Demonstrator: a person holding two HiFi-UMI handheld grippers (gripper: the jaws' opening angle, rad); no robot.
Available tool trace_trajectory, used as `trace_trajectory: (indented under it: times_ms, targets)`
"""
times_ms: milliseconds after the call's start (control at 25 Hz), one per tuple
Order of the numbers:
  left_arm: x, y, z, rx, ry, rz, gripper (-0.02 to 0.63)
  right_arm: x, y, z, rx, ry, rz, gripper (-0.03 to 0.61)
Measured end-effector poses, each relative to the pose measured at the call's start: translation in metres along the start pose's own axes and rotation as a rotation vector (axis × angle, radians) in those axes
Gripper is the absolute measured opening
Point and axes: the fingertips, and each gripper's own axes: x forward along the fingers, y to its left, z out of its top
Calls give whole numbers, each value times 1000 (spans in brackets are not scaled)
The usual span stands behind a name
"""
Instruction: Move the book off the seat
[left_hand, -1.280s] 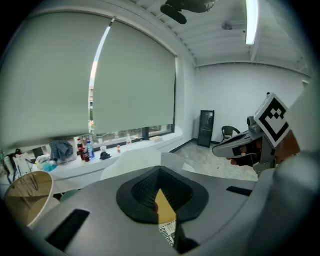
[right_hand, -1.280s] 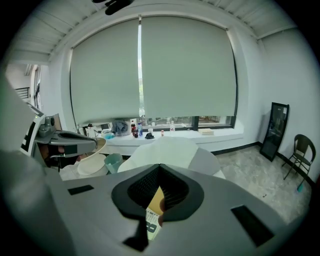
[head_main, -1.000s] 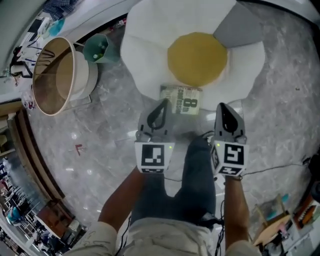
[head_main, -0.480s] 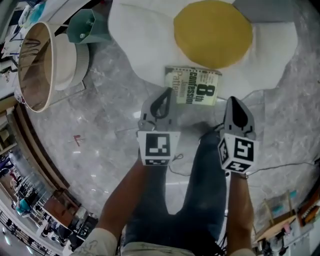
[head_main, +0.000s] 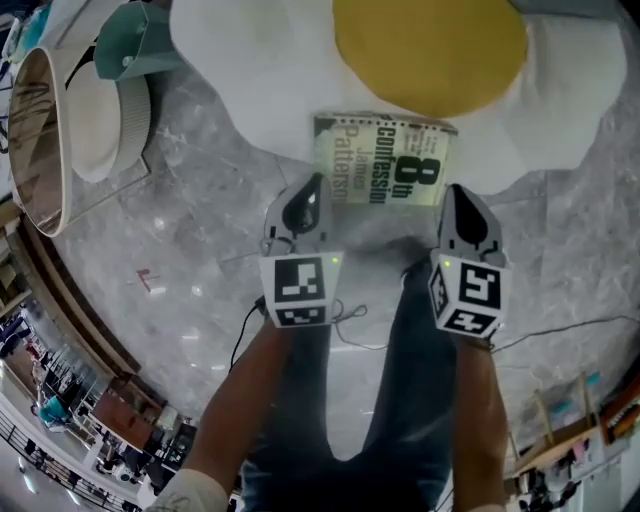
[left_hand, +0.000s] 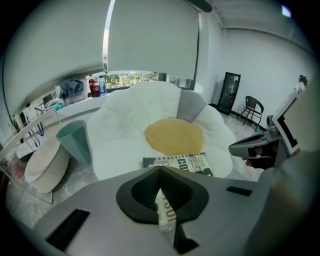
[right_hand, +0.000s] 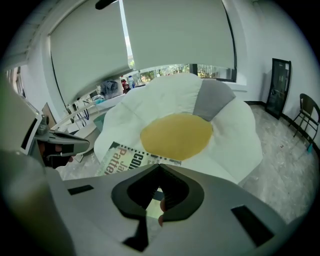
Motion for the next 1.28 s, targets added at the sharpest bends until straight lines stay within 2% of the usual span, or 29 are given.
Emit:
trace_trajectory:
  times_ms: [120, 200, 400, 560, 720, 960, 1120, 1280]
  targets:
    - [13, 2, -18, -12, 36, -2, 5, 15, -8, -22, 49, 43, 16, 6]
    - [21, 2, -27, 0, 64, -8, 75, 25, -11, -35, 80, 76, 39, 69]
    - [40, 2, -49, -4, 136, -36, 137, 52, -16, -63, 77, 150, 60, 74]
    - [52, 4, -59, -12, 159, -55, 176, 66, -21, -81, 104, 200, 86, 120]
    - [62, 6, -70, 3, 194, -58, 189, 78, -21, -93, 127, 234, 122, 144]
    - [70, 1, -78, -10, 219, -74, 190, 87, -19, -98, 90, 247, 184, 163]
    - [71, 2, -78, -12, 201, -86, 190, 87, -18, -99, 151, 231, 233, 163]
    - [71, 2, -78, -6, 185, -99, 190, 87, -18, -99, 189, 215, 240, 161]
